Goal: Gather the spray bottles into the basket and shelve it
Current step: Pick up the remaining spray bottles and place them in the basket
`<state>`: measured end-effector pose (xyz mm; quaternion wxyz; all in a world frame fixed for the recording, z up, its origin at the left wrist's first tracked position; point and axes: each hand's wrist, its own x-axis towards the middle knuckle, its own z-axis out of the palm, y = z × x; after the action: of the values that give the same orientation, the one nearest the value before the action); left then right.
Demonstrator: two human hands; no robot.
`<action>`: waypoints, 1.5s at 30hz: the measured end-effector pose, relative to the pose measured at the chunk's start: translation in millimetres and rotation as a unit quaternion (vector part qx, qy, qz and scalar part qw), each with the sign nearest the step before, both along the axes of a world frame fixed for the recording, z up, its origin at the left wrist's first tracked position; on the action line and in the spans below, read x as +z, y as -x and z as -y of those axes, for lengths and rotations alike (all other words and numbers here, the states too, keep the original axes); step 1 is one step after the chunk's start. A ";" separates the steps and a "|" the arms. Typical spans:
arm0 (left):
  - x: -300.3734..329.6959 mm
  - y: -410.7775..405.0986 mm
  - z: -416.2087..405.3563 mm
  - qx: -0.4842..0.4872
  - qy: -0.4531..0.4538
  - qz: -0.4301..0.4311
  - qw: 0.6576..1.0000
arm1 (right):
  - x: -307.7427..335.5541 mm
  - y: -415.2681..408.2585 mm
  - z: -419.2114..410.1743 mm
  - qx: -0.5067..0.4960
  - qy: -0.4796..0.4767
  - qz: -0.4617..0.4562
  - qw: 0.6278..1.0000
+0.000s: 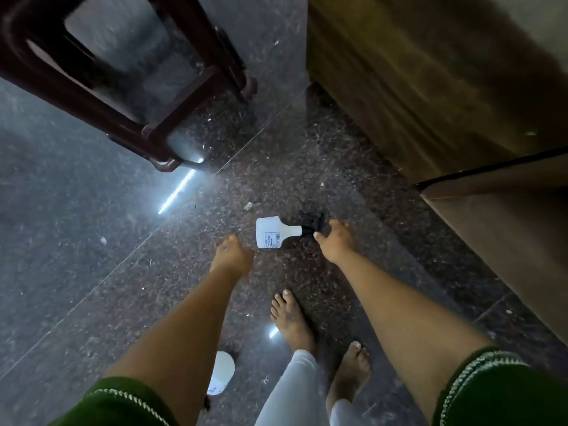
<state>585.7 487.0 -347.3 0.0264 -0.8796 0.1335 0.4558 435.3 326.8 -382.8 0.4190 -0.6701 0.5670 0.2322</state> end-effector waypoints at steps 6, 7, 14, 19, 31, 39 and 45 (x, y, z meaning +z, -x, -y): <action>-88.5 -15.3 16.6 0.021 0.006 -0.025 0.999 | -102.0 -18.7 0.1 -0.016 -0.015 -0.051 0.998; -100.2 -17.4 19.9 0.026 0.013 -0.024 0.999 | -116.2 -20.8 -1.5 -0.026 -0.018 -0.056 0.998; -145.7 -16.7 28.3 0.079 0.029 -0.049 0.995 | -154.4 -42.6 -17.5 -0.194 -0.035 -0.036 0.980; -138.4 -18.2 30.8 0.128 0.050 -0.059 0.989 | -139.3 -46.6 -11.3 -0.247 -0.023 -0.032 0.968; 62.0 -5.5 86.5 0.167 0.190 -0.091 0.963 | 79.5 -24.5 46.8 -0.275 -0.012 0.101 0.956; 255.6 63.8 139.9 -0.166 0.176 -0.098 0.965 | 287.7 42.0 94.2 -0.361 0.007 0.194 0.912; 361.7 118.8 188.4 -0.238 0.277 -0.096 0.926 | 424.5 111.1 120.1 -0.351 0.082 0.230 0.904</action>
<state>466.9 298.6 14.4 -0.1236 -0.7462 0.4620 0.4631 324.1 206.6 41.6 0.5357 -0.4945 0.6705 -0.1374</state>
